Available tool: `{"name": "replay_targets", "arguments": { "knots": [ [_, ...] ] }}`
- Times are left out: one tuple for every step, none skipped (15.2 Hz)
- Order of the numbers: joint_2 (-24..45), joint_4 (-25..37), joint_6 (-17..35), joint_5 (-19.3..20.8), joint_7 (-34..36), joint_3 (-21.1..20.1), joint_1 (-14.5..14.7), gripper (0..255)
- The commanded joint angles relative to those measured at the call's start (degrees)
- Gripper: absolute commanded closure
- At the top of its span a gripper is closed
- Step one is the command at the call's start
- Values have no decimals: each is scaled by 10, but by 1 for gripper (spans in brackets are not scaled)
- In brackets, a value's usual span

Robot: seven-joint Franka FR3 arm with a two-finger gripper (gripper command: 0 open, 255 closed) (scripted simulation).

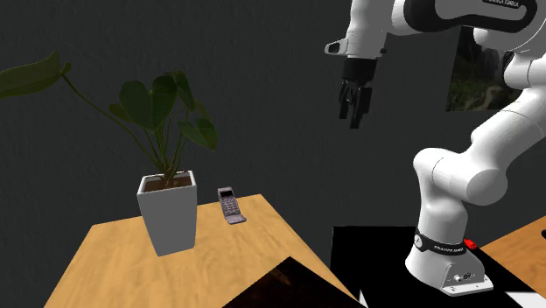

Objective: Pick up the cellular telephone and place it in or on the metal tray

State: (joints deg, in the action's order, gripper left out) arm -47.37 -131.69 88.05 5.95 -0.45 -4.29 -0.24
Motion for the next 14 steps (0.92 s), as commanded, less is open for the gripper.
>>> {"name": "replay_targets", "arguments": {
  "knots": [
    [0, 0, 0, 0, 0, 0, 0, 0],
    [13, -5, 18, -3, 19, -5, -5, 0],
    [28, -9, 36, -7, 37, -11, -11, 0],
    [43, -12, 54, -9, 56, -16, -16, 0],
    [58, -14, 72, -12, 74, -21, -22, 0],
    [75, -15, 90, -14, 92, -26, -27, 0],
    [92, -15, 107, -15, 110, -31, -33, 0],
    [109, -15, 124, -16, 128, -36, -38, 0],
    [127, -13, 141, -17, 147, -40, -44, 0],
    [146, -11, 157, -17, 165, -45, -50, 0],
    [165, -8, 173, -17, 183, -49, -55, 0],
    [184, -3, 188, -16, 201, -53, -61, 0],
    [204, 1, 203, -14, 219, -57, -67, 0],
    [224, 7, 218, -13, 237, -60, -72, 0]
  ]
}}
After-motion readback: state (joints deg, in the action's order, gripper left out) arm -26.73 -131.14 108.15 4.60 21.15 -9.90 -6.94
